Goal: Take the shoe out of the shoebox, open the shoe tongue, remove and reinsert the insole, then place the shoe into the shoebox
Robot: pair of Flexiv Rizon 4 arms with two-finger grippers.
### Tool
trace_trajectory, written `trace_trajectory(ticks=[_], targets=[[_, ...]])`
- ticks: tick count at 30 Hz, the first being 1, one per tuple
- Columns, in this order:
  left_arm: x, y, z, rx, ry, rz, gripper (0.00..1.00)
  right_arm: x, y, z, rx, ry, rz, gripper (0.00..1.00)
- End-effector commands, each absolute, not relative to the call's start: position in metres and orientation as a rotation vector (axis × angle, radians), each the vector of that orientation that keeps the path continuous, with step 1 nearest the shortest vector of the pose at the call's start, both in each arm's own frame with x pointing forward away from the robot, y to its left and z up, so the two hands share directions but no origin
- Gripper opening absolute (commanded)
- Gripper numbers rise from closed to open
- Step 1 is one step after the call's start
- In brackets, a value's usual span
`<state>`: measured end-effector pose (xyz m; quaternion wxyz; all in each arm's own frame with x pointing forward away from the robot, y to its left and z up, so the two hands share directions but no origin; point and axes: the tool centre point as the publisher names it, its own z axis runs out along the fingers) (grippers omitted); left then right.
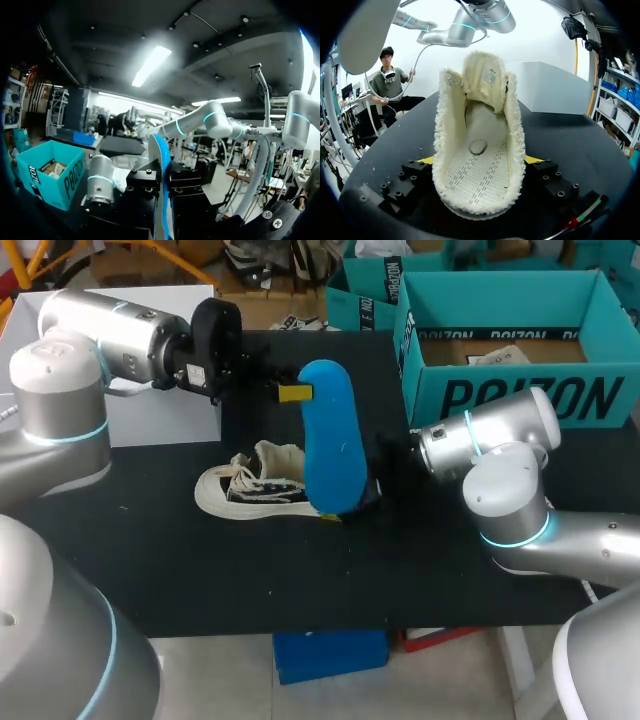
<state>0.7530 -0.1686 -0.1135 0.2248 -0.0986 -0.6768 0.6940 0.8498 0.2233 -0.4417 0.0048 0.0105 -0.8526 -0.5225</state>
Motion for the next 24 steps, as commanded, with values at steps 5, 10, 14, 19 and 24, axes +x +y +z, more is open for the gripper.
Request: trace_trajectory(ticks=[5, 10, 14, 19, 24], targets=[[0.742, -0.169, -0.089, -0.223, -1.890, 1.891, 0.00, 0.851, 0.220, -0.447, 0.031, -2.670, -1.634, 0.00], [0.739, -0.168, -0.080, -0.189, -1.870, 1.909, 0.00, 0.851, 0.220, -0.447, 0.031, -2.670, -1.634, 0.00], [0.738, -0.165, -0.078, -0.160, -1.897, 1.914, 0.00, 0.851, 0.220, -0.447, 0.031, -2.670, -1.634, 0.00], [0.736, -0.164, -0.072, -0.162, -1.891, 1.941, 0.00, 0.851, 0.220, -0.447, 0.031, -2.670, -1.634, 0.00], [0.734, -0.163, -0.065, -0.165, -1.850, 1.969, 0.00, 0.851, 0.220, -0.447, 0.031, -2.670, -1.634, 0.00]])
